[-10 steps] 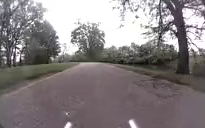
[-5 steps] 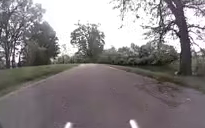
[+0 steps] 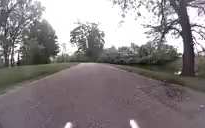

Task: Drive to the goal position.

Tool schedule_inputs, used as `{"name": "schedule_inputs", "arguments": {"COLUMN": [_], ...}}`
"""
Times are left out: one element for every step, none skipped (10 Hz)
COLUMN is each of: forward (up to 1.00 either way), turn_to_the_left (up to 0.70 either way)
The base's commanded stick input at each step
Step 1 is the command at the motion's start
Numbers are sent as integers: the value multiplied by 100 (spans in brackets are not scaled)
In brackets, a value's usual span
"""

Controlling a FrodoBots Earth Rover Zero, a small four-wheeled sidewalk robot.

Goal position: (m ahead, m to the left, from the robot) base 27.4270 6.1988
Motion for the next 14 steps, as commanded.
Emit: {"name": "schedule_inputs", "arguments": {"forward": [70,70,70,70,70,70,70,70,70,70,70,70,70,70], "turn_to_the_left": [0,0,0,0,0,0,6,35,35,35,0,0,0,0]}}
